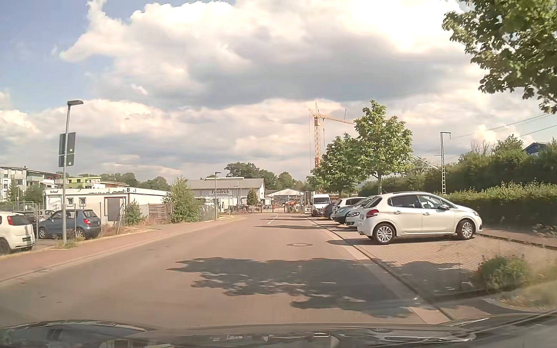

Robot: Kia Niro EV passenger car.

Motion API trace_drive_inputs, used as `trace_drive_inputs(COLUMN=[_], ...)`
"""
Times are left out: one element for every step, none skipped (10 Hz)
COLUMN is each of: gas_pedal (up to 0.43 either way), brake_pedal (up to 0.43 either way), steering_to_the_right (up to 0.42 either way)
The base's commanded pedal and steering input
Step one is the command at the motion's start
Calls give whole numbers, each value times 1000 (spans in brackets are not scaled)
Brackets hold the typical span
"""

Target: Follow the waypoints while adhering to traffic rules and regulations

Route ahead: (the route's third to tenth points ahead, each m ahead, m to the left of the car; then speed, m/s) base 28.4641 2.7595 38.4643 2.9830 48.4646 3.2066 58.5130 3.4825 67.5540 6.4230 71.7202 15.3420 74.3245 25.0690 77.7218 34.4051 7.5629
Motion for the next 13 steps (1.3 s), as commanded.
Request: trace_drive_inputs(gas_pedal=[98, 98, 98, 98, 98, 98, 98, 98, 98, 98, 98, 98, 98], brake_pedal=[0, 0, 0, 0, 0, 0, 0, 0, 0, 0, 0, 0, 0], steering_to_the_right=[4, 4, 4, 4, 4, 4, 4, 4, 4, 4, 4, 4, 2])
